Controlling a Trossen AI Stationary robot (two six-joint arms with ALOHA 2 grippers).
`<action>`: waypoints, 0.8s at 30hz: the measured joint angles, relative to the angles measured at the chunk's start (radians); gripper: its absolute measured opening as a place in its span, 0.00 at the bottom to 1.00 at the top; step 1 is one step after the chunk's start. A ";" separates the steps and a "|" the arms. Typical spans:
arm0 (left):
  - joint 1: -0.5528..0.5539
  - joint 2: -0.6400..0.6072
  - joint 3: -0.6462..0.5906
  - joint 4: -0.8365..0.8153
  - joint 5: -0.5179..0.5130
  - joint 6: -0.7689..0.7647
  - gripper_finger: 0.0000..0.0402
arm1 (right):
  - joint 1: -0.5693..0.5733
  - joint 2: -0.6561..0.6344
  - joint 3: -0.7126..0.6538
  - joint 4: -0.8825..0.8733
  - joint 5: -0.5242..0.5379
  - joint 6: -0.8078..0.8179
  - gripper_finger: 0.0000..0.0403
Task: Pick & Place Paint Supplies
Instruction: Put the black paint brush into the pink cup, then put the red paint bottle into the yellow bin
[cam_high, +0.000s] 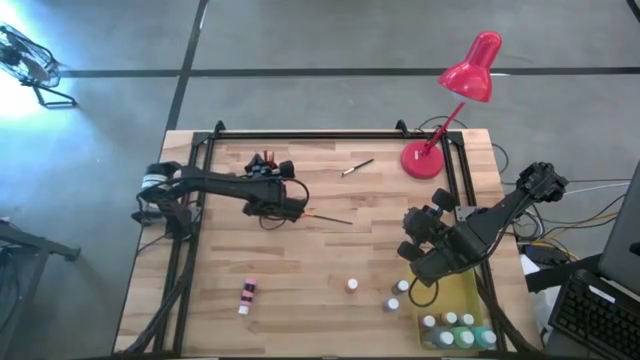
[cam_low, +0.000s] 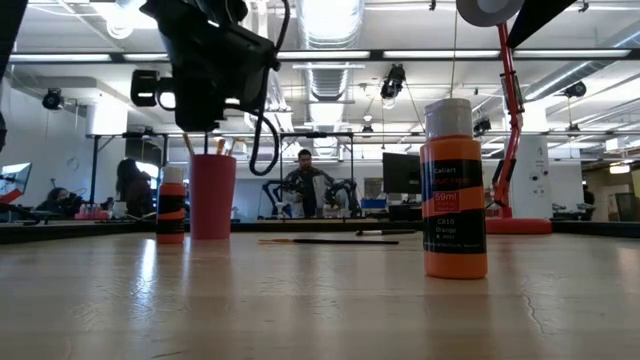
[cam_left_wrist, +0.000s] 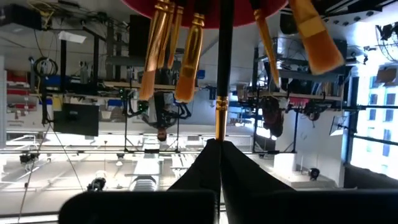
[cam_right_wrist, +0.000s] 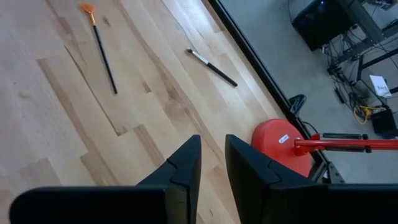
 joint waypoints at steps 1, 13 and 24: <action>0.000 0.002 0.000 0.008 0.000 0.011 0.00 | 0.000 0.000 0.000 0.001 0.000 0.000 0.18; 0.000 0.006 0.000 0.123 0.018 0.023 0.09 | 0.000 0.000 0.000 0.009 0.000 0.000 0.25; 0.000 0.003 0.075 0.129 0.033 -0.039 0.15 | 0.000 0.000 0.000 0.013 -0.002 -0.004 0.21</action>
